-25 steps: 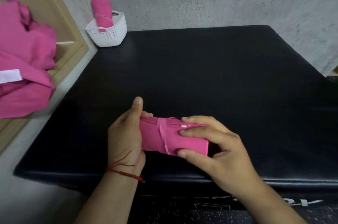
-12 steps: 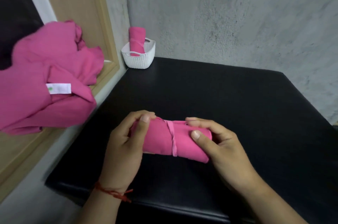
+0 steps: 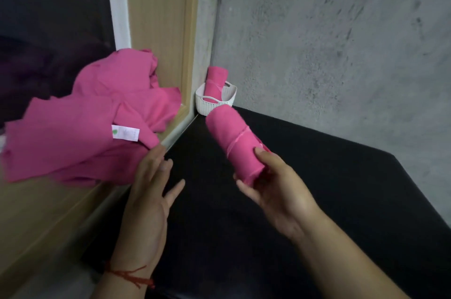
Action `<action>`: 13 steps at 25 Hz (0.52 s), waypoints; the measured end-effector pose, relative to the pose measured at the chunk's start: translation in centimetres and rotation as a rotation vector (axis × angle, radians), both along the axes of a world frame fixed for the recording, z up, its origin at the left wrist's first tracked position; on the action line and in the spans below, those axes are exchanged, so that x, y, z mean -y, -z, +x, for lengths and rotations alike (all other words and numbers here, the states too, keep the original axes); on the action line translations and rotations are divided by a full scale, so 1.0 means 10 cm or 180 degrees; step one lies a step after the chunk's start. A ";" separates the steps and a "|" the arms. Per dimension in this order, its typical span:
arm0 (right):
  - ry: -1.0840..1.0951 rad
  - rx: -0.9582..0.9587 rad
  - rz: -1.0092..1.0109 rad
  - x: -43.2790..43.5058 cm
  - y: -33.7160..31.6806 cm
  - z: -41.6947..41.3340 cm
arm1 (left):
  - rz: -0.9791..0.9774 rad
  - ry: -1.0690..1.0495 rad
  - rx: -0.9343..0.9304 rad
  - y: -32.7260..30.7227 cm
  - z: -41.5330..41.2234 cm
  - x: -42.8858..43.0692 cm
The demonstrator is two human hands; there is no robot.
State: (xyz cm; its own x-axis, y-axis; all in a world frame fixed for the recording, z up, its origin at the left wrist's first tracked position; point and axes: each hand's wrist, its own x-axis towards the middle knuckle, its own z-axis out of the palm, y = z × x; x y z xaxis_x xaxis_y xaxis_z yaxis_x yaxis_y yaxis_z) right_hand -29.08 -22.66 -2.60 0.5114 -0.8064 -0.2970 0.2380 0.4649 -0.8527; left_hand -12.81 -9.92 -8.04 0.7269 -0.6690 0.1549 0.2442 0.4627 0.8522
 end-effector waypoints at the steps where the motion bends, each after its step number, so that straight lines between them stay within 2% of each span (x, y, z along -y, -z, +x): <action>1: 0.0239 0.0159 0.0321 0.07 0.03 0.16 | 0.0006 -0.0040 -0.0042 0.02 0.06 -0.02; 4: 0.0809 0.0479 0.0829 0.40 0.01 0.68 | 0.0025 0.0032 -0.0046 0.12 0.18 -0.06; 8: 0.0693 0.0806 0.0164 1.11 -0.32 1.38 | 0.0090 0.0150 0.0120 0.17 0.28 -0.10; 13: -0.0002 0.0112 -0.0297 1.30 -0.10 1.70 | 0.0083 0.0070 0.0251 0.21 0.39 -0.09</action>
State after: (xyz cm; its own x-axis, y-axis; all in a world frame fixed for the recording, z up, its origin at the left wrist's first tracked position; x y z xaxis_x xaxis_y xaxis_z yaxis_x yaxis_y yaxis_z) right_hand -12.10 -35.68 -1.59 0.5207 -0.8294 -0.2024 0.2683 0.3841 -0.8835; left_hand -8.87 -9.07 -10.14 0.6982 -0.6893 0.1936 0.1857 0.4354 0.8809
